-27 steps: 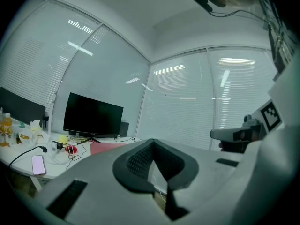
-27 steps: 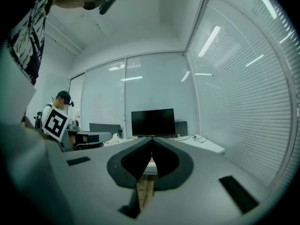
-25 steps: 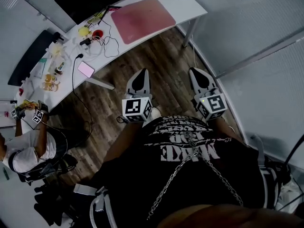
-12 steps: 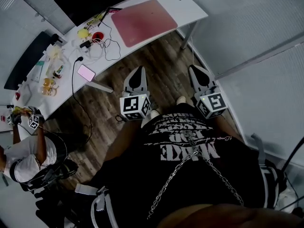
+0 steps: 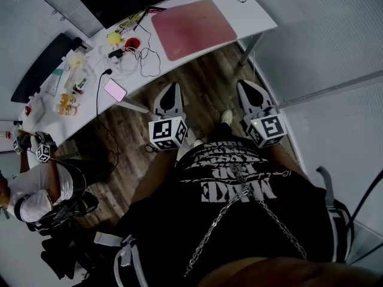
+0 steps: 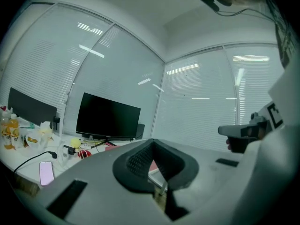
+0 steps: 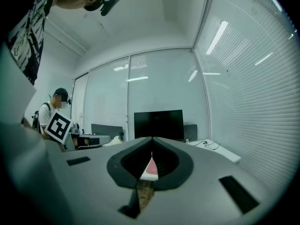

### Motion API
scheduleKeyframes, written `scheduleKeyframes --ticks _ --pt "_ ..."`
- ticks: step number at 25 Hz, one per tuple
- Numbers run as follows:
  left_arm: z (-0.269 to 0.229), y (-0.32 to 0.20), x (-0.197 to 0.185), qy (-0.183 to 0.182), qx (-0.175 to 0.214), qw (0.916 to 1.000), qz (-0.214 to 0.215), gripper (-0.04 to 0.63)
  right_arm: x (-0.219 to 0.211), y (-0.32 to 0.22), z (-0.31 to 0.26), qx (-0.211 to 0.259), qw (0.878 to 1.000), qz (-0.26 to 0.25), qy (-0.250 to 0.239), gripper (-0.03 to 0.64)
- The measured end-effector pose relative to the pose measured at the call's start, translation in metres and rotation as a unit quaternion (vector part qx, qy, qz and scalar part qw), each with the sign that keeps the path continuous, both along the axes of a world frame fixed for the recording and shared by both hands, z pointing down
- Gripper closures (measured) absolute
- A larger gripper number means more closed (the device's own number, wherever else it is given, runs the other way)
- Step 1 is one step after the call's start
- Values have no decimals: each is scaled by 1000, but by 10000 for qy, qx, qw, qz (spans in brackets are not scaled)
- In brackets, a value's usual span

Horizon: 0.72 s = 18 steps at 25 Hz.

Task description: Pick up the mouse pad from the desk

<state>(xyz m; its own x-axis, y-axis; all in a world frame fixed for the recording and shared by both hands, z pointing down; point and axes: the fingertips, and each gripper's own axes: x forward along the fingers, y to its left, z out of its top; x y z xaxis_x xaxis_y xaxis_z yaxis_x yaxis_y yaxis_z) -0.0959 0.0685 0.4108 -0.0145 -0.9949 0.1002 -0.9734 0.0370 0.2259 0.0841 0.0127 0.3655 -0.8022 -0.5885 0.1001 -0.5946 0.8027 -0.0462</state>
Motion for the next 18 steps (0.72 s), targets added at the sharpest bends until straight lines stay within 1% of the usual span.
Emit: scheduleKeyframes --ticks 3,8,13,18 --pt "5 -22 1 -28 -36 10000 4 591 -5 -28 7 -90 9999 -50 -15 617" --pt "26 -56 -3 34 -248 9996 -93 591 -15 -73 23 -253 9995 -207 38 617" --pt "31 -98 -7 134 -277 9992 -250 591 -23 -118 26 -281 9990 -348 84 617" --pt "29 -142 -2 125 -299 9990 -313 591 -21 -163 28 -378 9982 -444 143 617"
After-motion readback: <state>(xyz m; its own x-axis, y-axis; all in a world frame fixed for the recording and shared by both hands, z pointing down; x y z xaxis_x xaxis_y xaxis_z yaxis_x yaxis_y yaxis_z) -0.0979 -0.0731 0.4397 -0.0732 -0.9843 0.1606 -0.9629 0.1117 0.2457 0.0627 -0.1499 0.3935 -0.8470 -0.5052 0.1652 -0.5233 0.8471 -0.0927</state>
